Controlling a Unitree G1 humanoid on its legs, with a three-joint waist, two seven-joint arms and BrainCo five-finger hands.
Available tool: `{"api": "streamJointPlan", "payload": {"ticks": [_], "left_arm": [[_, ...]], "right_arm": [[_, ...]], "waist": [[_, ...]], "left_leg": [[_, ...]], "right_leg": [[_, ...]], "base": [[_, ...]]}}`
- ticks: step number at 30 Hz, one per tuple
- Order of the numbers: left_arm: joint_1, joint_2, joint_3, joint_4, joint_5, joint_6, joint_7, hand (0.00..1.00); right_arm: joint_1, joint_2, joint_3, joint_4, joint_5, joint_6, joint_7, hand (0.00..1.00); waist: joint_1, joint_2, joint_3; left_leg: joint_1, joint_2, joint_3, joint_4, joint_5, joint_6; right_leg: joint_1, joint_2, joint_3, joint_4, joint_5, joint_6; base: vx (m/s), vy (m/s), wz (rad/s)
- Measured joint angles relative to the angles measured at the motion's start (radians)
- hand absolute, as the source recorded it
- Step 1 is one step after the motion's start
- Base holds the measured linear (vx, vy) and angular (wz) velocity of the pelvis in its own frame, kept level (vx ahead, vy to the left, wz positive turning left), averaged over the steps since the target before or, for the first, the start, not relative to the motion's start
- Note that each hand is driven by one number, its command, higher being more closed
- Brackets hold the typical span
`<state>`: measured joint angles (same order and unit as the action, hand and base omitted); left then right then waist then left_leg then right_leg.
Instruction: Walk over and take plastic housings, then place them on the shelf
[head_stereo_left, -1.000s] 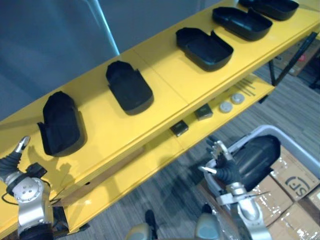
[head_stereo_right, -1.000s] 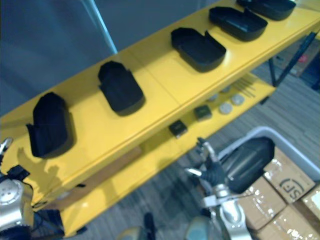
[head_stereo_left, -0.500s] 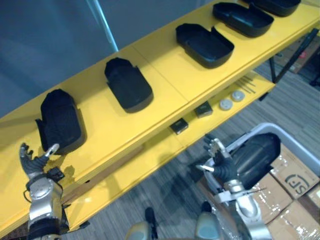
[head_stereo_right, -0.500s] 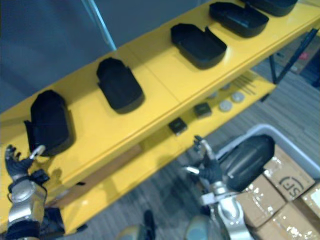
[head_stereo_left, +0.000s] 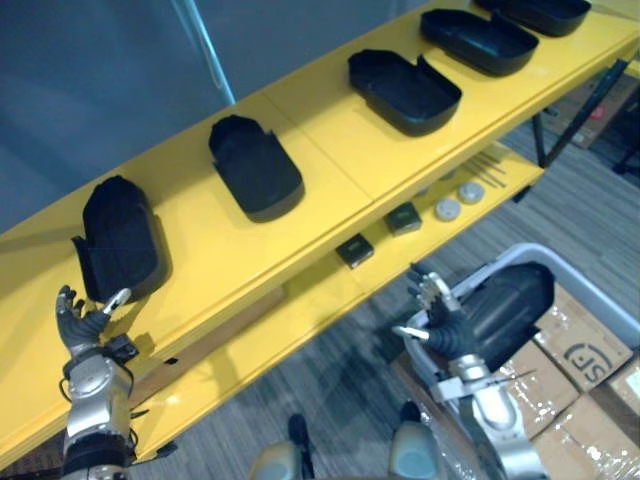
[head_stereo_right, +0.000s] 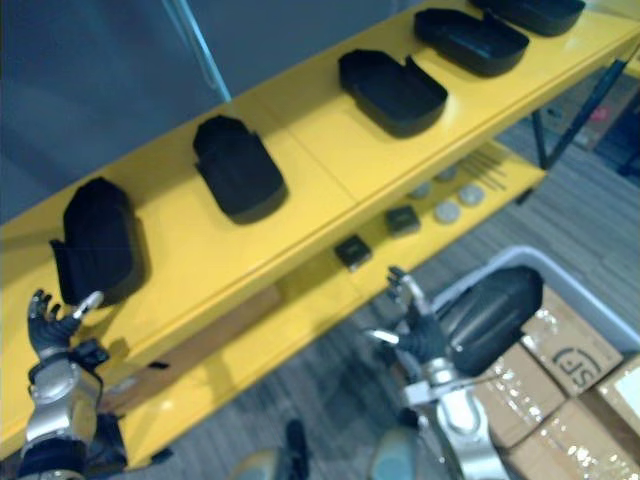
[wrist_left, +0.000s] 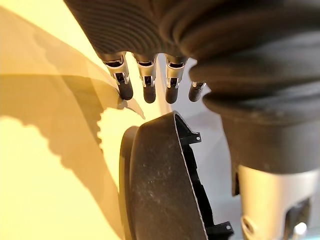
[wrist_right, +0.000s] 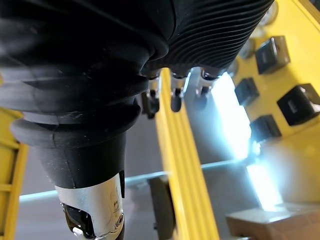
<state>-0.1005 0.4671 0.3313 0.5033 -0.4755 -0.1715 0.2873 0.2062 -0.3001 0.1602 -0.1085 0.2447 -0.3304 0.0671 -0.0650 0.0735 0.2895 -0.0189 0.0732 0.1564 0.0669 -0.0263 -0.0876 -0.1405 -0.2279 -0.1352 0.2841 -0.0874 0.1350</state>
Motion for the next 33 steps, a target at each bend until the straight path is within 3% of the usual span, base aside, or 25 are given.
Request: {"api": "streamJointPlan", "payload": {"ticks": [9, 33], "left_arm": [[0.004, -0.001, -0.010, -0.013, -0.027, -0.042, -0.036, 0.00], [0.025, -0.007, -0.040, -0.053, -0.026, -0.040, -0.069, 0.00]], "right_arm": [[-0.023, 0.000, -0.002, -0.002, 0.000, 0.000, 0.017, 0.00], [-0.016, 0.000, -0.029, -0.002, -0.001, 0.000, 0.024, 0.00]], "waist": [[0.000, -0.010, 0.008], [-0.001, -0.008, 0.010]], "left_leg": [[0.001, 0.000, 0.003, 0.001, 0.000, -0.001], [0.015, 0.000, 0.015, -0.005, 0.000, -0.001]], "right_leg": [[0.000, 0.000, 0.001, 0.004, 0.000, 0.000], [0.002, -0.001, 0.007, 0.006, 0.000, 0.000]], "base": [[0.00, 0.000, 0.00], [0.00, 0.000, -0.01]]}}
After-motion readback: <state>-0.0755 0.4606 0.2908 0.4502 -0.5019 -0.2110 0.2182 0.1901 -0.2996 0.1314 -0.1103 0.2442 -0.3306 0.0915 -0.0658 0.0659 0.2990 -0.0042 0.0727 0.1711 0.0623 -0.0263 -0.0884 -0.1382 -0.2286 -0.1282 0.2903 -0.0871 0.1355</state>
